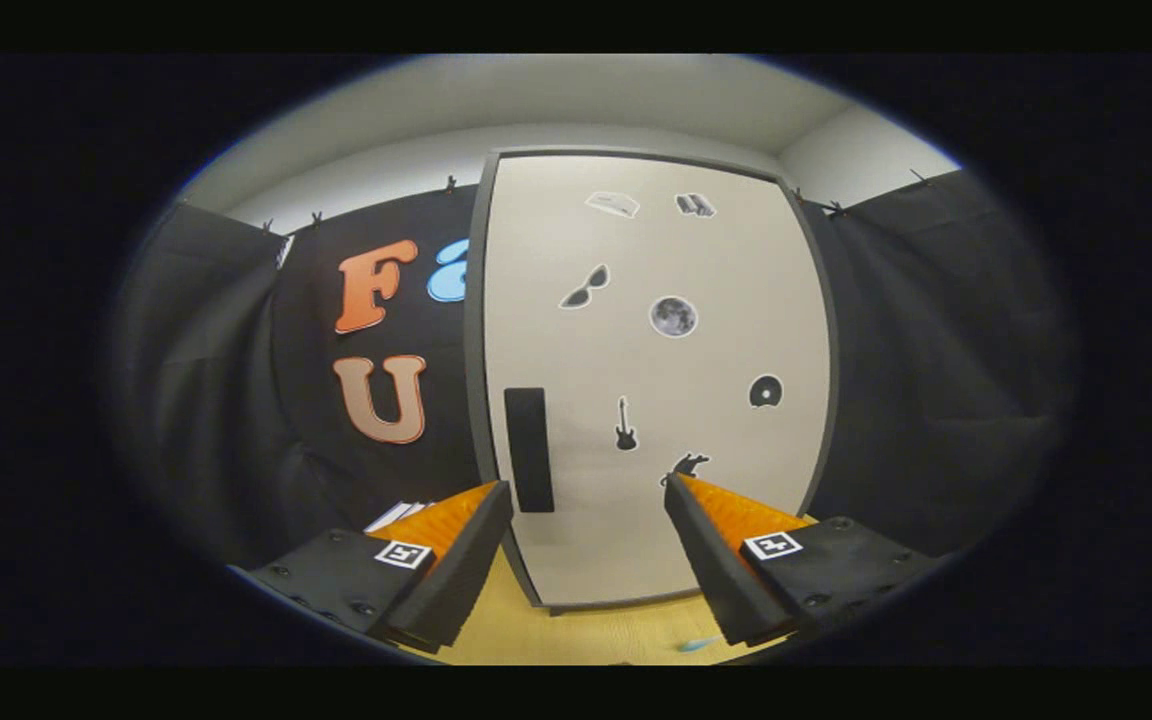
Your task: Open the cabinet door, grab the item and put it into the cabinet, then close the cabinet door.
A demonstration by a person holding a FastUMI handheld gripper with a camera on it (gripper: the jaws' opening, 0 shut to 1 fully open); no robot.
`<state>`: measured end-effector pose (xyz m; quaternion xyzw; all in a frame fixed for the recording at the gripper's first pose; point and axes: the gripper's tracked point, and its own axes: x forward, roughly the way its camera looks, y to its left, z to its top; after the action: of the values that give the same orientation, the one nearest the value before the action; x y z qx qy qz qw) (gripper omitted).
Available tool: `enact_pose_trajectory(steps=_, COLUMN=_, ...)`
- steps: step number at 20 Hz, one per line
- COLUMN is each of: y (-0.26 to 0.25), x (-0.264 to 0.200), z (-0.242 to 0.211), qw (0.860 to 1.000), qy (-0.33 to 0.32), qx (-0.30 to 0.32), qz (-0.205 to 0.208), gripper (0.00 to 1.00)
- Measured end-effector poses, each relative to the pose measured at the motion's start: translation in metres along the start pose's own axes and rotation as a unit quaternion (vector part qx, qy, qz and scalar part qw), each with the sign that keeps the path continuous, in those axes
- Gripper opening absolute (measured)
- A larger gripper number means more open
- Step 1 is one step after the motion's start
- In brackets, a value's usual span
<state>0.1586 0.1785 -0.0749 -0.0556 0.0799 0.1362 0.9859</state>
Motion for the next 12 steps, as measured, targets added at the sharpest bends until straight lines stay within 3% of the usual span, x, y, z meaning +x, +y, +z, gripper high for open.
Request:
enact_pose_trajectory(steps=10, y=0.024, x=0.076, z=-0.021, qw=1.0, qy=0.03, qx=-0.003, qz=0.007, gripper=0.98)
enact_pose_trajectory(steps=12, y=0.026, x=0.085, z=-0.022, qw=0.999, qy=0.033, qx=-0.001, qz=-0.001, gripper=0.92)
